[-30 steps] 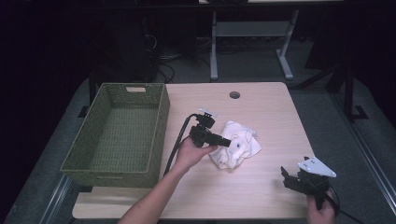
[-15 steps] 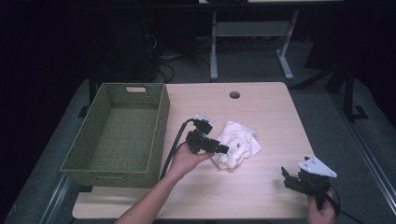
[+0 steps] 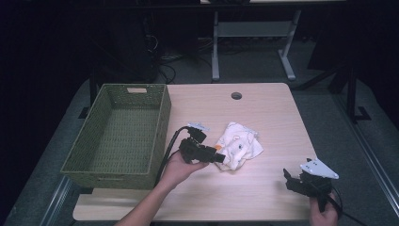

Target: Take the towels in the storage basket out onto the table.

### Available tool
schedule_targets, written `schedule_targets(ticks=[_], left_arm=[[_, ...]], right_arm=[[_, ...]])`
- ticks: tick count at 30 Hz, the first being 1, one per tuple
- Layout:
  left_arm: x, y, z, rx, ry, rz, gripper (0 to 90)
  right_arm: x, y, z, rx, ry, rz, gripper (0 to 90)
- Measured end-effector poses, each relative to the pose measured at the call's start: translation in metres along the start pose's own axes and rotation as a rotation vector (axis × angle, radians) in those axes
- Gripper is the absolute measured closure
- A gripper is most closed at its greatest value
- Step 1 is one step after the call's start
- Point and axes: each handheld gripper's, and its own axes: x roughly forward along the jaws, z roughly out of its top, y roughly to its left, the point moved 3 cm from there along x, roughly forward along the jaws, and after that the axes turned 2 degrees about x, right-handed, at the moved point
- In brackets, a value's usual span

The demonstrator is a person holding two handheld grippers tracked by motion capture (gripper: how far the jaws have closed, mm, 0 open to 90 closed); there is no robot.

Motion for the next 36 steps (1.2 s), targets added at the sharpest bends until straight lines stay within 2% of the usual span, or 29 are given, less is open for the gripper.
schedule_targets(ticks=[12, 14, 17, 21, 25, 30, 36], left_arm=[[-0.009, -0.012, -0.025, 0.037, -0.017, -0.011, 41.1], [-0.009, -0.014, -0.029, 0.048, -0.015, 0.0, 40.3], [-0.008, -0.014, -0.037, 0.036, -0.023, -0.027, 38.8], [-0.006, -0.016, -0.048, 0.04, -0.019, -0.027, 37.2], [-0.007, -0.019, -0.056, 0.05, -0.026, -0.022, 36.7], [-0.008, -0.02, -0.065, 0.069, -0.012, -0.009, 36.2], [-0.009, -0.016, -0.074, 0.063, -0.01, 0.005, 35.5]], right_arm=[[0.0, 0.001, 0.0, 0.004, 0.008, -0.004, 13.9], [0.0, 0.0, 0.0, 0.004, 0.008, -0.004, 13.9], [0.0, 0.001, -0.001, 0.004, 0.008, -0.003, 13.9], [0.001, 0.001, 0.0, 0.003, 0.007, -0.003, 13.9], [0.001, 0.001, 0.0, -0.003, 0.005, -0.002, 13.9], [0.001, 0.002, 0.0, -0.001, 0.008, -0.002, 13.9], [0.001, 0.002, 0.0, -0.005, 0.007, 0.002, 13.9]])
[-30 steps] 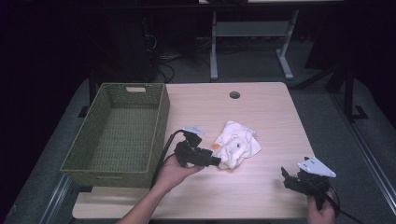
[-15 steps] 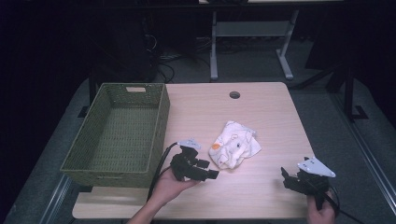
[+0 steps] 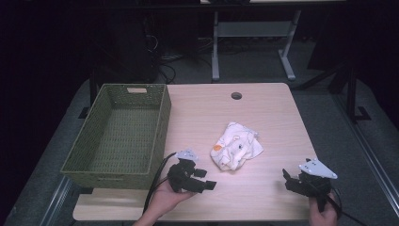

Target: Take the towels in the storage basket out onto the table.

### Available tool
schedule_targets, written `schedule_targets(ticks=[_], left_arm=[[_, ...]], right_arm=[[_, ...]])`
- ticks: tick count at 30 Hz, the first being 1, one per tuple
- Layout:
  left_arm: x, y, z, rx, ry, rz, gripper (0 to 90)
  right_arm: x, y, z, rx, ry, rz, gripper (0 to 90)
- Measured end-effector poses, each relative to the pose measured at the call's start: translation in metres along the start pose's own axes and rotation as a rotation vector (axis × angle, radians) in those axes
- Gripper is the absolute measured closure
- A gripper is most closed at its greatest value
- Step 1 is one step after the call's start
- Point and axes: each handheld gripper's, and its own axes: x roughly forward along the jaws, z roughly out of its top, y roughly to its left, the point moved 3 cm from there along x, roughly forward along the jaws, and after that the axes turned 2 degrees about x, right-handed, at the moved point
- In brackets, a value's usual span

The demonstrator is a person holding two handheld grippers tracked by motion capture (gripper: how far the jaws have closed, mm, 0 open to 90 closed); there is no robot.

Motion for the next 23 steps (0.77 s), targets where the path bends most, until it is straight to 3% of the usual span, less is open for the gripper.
schedule_targets(ticks=[6, 23], left_arm=[[-0.001, 0.0, -0.005, -0.016, -0.023, -0.008, 34.7], [0.002, -0.003, -0.012, 0.041, -0.034, 0.017, 30.1]], right_arm=[[0.001, 0.0, 0.0, 0.0, 0.001, 0.002, 13.9], [0.008, 0.005, -0.002, -0.028, 0.016, 0.023, 13.9]])
